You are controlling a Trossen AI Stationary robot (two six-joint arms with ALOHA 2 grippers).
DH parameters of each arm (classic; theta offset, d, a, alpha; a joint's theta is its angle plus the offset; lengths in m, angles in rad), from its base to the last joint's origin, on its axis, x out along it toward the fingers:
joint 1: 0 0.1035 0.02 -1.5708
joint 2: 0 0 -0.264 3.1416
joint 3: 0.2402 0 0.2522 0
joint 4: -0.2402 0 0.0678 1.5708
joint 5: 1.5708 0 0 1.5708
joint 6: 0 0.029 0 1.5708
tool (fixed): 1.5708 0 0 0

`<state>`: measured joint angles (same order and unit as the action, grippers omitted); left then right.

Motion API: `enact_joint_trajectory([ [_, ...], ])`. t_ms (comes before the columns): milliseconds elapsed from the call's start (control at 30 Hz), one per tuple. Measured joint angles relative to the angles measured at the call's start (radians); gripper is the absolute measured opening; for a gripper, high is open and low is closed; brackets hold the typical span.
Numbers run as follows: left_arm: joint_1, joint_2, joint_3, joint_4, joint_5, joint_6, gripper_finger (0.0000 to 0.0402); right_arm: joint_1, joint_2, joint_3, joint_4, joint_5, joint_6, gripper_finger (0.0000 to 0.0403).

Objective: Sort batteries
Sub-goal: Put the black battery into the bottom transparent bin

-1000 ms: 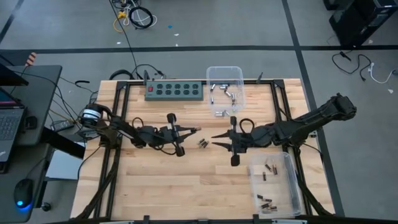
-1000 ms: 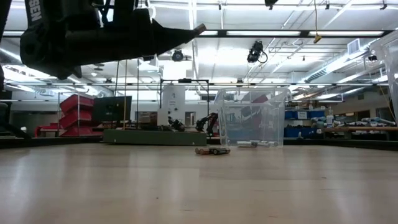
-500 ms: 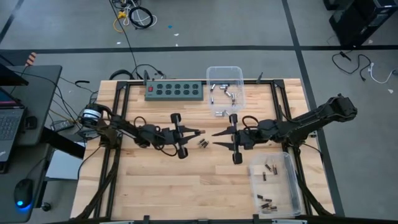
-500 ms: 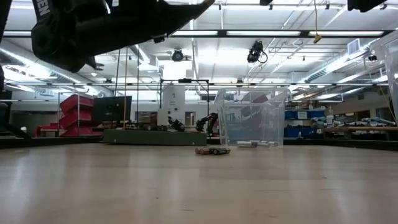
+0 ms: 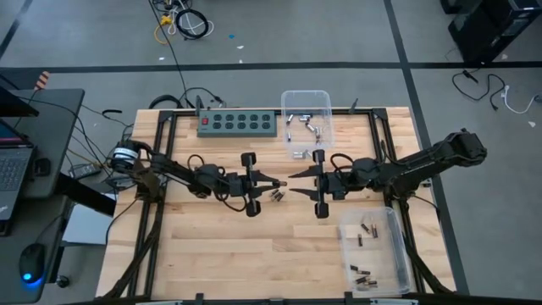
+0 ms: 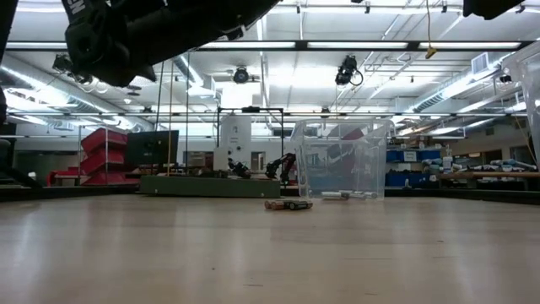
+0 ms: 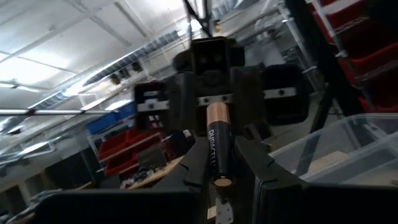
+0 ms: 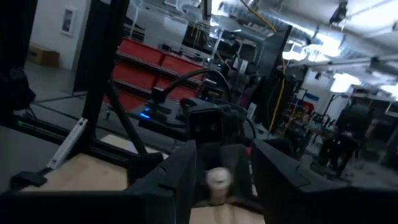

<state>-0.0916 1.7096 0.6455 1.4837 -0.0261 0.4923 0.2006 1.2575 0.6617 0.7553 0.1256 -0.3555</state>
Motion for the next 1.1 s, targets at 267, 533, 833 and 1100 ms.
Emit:
enact_joint_trajectory([
  [267, 0.021, 0.000, 0.057, -0.023, 0.074, -0.002, 0.0042, -0.036, 0.000, 0.000, 0.039, -0.154, -0.069, 0.0140],
  [533, 0.028, 0.000, 0.098, -0.048, 0.102, 0.000, 0.0042, -0.079, 0.036, 0.000, 0.119, -0.157, -0.096, 0.0141],
  [833, 0.048, 0.000, 0.113, -0.073, 0.110, 0.000, 0.0042, -0.102, 0.132, 0.000, 0.247, -0.175, -0.127, 0.0140],
  [1100, 0.047, 0.000, 0.113, -0.075, 0.110, 0.001, 0.0042, -0.107, 0.133, 0.000, 0.254, -0.182, -0.142, 0.0130],
])
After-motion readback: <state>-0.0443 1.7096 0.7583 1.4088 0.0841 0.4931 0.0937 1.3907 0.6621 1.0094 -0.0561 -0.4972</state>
